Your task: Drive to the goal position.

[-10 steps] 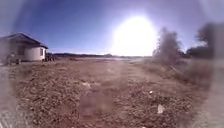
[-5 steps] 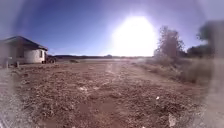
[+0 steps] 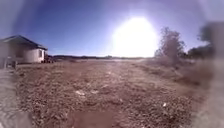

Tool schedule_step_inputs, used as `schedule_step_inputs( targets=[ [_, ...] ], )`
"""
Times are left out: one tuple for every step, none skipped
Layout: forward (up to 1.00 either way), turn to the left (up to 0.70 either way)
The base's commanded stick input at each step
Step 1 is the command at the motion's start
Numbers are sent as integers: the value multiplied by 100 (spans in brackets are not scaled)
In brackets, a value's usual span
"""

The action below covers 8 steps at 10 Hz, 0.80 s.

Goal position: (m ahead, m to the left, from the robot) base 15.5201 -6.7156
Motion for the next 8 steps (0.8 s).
schedule_step_inputs(
  targets=[
    [70,0],
    [70,0],
    [70,0],
    [70,0],
    [70,0],
    [70,0],
    [70,0],
    [70,0]
  ],
)
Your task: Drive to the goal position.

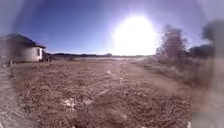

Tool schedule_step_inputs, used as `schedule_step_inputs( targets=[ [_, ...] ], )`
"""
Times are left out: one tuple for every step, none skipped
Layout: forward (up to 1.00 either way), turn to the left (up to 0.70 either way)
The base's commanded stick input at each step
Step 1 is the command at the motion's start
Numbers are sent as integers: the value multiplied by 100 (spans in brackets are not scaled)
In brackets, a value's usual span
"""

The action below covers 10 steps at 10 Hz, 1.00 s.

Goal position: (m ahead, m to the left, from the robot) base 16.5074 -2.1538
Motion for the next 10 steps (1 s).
schedule_step_inputs(
  targets=[
    [70,0],
    [69,0],
    [55,0],
    [50,0],
    [50,0],
    [50,0],
    [50,0],
    [50,0],
    [50,0],
    [50,0]
  ],
)
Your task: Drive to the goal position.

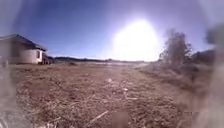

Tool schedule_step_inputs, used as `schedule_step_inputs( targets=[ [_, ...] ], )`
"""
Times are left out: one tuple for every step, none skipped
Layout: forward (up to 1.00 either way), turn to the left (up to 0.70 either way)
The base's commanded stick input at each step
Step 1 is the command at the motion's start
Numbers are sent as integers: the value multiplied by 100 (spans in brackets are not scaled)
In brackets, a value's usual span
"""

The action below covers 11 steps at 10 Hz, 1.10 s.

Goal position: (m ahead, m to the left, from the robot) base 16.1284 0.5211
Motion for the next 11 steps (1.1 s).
schedule_step_inputs(
  targets=[
    [50,0],
    [50,0],
    [50,0],
    [50,0],
    [50,0],
    [50,0],
    [50,0],
    [50,0],
    [50,0],
    [50,0],
    [50,0]
  ],
)
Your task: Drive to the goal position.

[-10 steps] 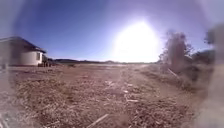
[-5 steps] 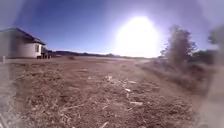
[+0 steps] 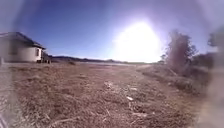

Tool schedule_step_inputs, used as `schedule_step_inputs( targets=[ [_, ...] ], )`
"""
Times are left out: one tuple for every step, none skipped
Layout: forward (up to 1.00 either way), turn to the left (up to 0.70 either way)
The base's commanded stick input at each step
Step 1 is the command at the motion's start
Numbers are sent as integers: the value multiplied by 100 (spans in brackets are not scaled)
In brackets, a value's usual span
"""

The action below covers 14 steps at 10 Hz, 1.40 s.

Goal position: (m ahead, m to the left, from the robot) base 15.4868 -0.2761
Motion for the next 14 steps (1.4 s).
schedule_step_inputs(
  targets=[
    [50,0],
    [50,0],
    [50,0],
    [50,0],
    [50,0],
    [50,0],
    [50,0],
    [50,0],
    [50,0],
    [50,0],
    [50,0],
    [50,0],
    [50,0],
    [50,0]
  ],
)
